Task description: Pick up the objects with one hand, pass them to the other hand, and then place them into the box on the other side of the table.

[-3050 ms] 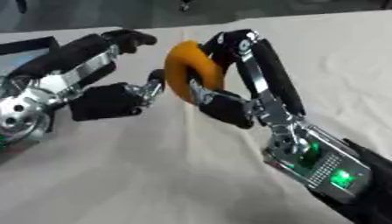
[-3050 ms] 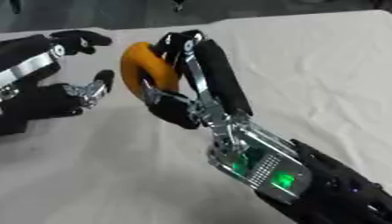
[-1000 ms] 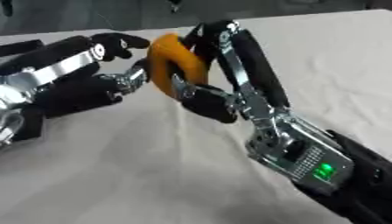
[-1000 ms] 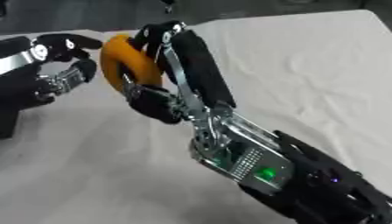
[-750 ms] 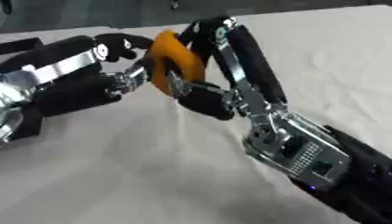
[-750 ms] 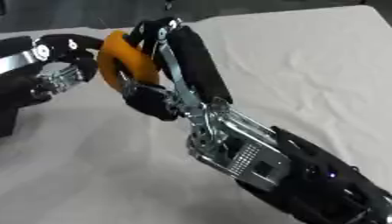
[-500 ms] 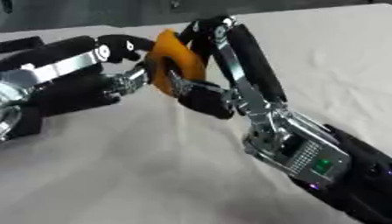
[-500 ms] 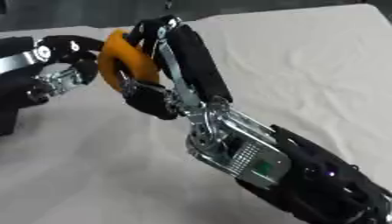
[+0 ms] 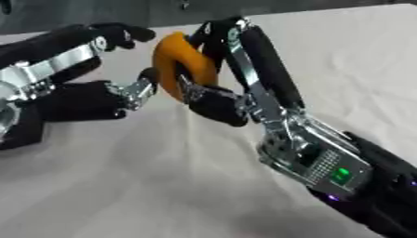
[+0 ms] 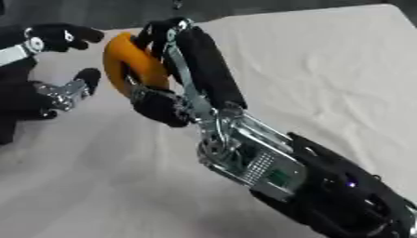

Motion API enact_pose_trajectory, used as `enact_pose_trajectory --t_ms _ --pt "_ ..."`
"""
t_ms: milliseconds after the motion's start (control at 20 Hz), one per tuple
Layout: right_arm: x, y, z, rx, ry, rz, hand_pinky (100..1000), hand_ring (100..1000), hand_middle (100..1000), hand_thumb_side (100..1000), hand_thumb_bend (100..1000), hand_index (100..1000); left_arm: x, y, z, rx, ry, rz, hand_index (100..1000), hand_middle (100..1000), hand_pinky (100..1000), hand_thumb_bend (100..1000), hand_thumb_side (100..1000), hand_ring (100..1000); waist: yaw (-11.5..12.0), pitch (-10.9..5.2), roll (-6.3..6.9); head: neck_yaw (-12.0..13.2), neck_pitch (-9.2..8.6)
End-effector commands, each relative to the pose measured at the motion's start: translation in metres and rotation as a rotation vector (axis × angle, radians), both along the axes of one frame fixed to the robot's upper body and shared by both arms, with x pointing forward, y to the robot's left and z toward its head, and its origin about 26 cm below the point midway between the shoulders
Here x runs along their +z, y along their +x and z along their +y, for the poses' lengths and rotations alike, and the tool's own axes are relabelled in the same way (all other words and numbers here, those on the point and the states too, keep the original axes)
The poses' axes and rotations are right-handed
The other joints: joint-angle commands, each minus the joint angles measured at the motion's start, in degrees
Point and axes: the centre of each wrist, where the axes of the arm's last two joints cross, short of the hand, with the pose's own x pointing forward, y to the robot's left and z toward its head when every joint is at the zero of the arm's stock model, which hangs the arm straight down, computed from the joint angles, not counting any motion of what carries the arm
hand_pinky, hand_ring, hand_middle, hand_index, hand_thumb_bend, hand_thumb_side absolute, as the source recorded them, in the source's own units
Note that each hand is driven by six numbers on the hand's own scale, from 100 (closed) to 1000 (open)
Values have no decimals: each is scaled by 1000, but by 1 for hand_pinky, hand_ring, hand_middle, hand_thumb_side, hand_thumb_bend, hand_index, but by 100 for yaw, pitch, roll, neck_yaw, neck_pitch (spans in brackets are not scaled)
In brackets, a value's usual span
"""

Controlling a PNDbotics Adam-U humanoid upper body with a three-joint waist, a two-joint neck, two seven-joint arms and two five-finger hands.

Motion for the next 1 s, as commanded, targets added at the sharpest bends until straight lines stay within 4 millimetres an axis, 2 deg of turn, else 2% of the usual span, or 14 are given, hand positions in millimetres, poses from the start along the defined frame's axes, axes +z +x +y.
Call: enact_pose_trajectory --t_ms 50,150,450,500,750,1000 --pt "9 -5 0 -28 22 -47 589 412 364 100 100 291 9 -3 2 49 7 -69 1000 942 1000 100 767 960 11 -185 68 -16 -19" --pt "9 -5 0 -29 20 -48 590 413 365 100 100 291 8 -3 1 49 24 -56 1000 939 1000 100 802 960 11 -188 67 -20 -25" --pt "9 -5 0 -35 14 -50 590 413 365 100 100 291 10 -3 0 46 48 -45 1000 938 1000 100 803 960 14 -191 65 -26 -35" --pt "9 -5 0 -31 12 -50 590 412 365 100 100 289 10 -2 -1 46 48 -35 1000 947 1000 100 844 968 13 -193 64 -25 -39" --pt "9 -6 1 -16 -1 -48 592 413 366 100 100 289 9 8 -6 19 62 13 1000 952 1000 100 900 972 24 -194 65 -31 -25" --pt "9 -6 2 -8 -13 -48 593 413 366 100 100 288 9 18 -7 -7 68 28 1000 954 1000 100 888 972 39 -192 69 -48 -32"
